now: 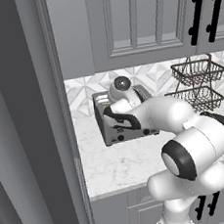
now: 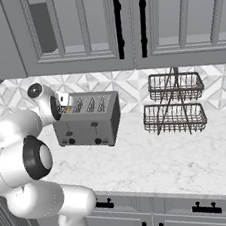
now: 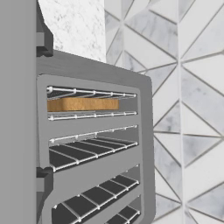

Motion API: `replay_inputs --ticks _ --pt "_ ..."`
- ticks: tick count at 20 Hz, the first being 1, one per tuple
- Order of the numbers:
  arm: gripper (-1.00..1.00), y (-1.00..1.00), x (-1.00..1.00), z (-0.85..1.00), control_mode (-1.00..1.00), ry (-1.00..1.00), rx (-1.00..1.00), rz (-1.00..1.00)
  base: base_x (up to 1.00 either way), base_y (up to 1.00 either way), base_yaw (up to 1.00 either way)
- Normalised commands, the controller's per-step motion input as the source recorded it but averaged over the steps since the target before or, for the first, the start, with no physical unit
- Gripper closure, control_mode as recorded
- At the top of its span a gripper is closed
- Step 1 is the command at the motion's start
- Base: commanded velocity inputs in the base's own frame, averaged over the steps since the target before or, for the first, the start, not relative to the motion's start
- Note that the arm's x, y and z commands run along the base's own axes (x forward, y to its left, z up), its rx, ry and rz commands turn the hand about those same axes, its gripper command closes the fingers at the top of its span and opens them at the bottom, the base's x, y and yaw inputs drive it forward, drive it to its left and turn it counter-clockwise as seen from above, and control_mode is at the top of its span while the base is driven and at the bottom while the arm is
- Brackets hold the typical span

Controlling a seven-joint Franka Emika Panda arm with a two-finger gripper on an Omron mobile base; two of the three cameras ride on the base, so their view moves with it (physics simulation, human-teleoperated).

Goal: Start the toaster. Once the lever pops up, take the bread to the plate on the dining counter.

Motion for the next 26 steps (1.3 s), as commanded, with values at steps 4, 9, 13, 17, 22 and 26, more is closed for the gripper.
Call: replay_inputs --ticks 4,9,13,17,22,26 --pt "-1.00 0.00 0.00 0.00 -1.00 0.00 0.00 0.00 0.00 0.00 0.00" --pt "-1.00 0.00 0.00 0.00 -1.00 0.00 0.00 0.00 0.00 0.00 0.00" --pt "-1.00 0.00 0.00 0.00 -1.00 0.00 0.00 0.00 0.00 0.00 0.00" --pt "-1.00 0.00 0.00 0.00 -1.00 0.00 0.00 0.00 0.00 0.00 0.00" --pt "-1.00 0.00 0.00 0.00 -1.00 0.00 0.00 0.00 0.00 0.00 0.00" --pt "-1.00 0.00 0.00 0.00 -1.00 0.00 0.00 0.00 0.00 0.00 0.00"
